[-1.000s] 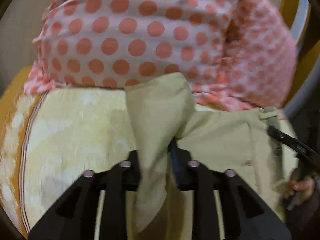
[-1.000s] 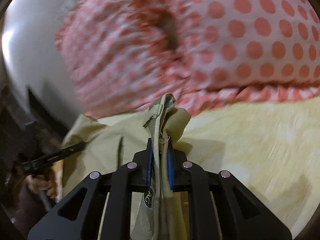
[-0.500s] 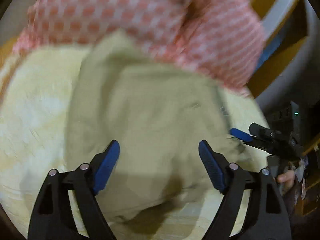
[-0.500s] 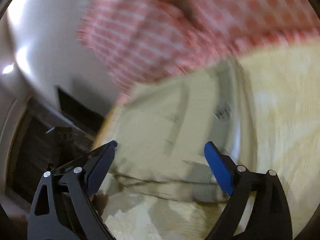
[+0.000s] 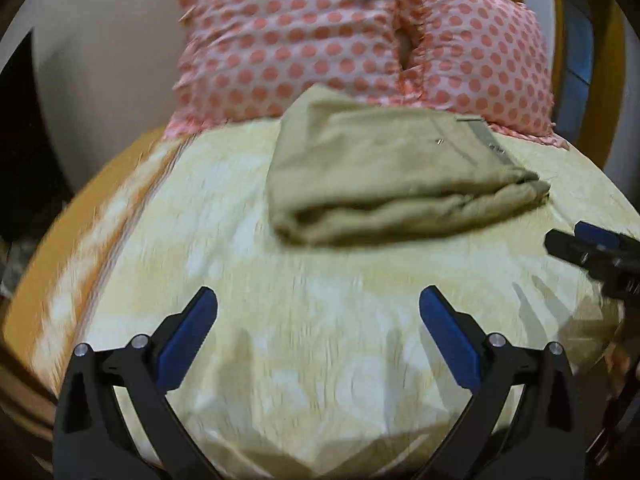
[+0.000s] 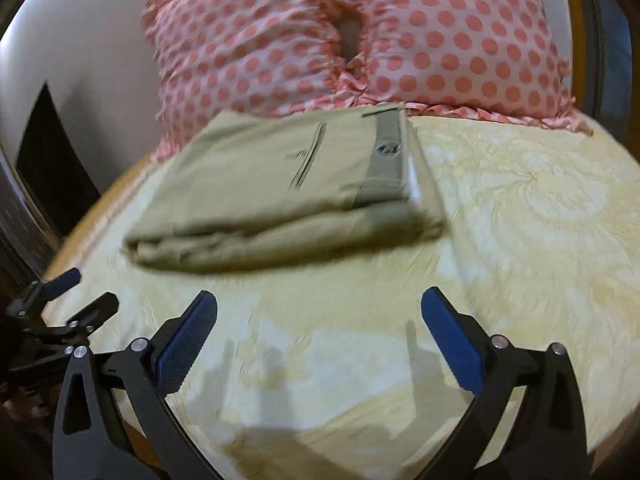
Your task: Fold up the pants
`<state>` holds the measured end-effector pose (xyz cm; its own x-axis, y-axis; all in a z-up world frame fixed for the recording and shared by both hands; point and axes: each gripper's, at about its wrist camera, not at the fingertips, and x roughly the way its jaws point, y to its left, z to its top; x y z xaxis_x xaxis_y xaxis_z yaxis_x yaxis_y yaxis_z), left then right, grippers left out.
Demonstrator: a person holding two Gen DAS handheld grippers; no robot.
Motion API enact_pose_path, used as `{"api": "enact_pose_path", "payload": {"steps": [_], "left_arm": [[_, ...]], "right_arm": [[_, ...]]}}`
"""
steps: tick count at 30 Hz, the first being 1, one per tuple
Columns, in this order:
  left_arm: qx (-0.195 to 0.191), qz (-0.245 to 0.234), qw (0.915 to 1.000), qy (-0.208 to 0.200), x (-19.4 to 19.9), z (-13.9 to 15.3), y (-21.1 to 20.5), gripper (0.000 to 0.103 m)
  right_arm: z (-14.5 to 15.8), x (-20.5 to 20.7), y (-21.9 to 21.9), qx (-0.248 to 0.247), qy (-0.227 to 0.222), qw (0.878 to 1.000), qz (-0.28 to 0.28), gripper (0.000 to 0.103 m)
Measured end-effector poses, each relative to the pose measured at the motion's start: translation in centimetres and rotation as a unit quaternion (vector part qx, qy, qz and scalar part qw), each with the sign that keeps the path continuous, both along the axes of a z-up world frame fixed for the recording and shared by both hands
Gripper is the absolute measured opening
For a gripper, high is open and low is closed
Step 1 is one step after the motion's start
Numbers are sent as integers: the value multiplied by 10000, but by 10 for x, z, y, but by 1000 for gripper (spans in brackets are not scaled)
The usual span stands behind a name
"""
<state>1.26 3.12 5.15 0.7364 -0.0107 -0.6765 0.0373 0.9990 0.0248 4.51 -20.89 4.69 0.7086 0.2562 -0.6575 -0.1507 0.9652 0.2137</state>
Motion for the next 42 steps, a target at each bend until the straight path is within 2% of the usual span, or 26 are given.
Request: {"api": "enact_pose_path", "payload": {"steps": [3, 8, 11, 19, 42], "left_arm": [[-43, 211, 9995, 219, 2, -16, 3, 101], [-37, 248, 9997, -24, -8, -23, 4, 101], [-42, 256, 9996, -104, -11, -24, 4, 101], [-34, 227, 9995, -226, -13, -25, 3, 101], [-35, 226, 9995, -236, -13, -25, 3, 101]], "right_arm": [[-13, -2, 20, -460, 36, 9989, -105, 102], [-26, -6, 28, -888, -92, 9949, -477, 102], [-29, -13, 29, -882, -300, 9936, -638, 102], [-32, -18, 29, -877, -518, 9919, -762, 102], [-32, -18, 29, -880, -541, 9918, -751, 102]]}}
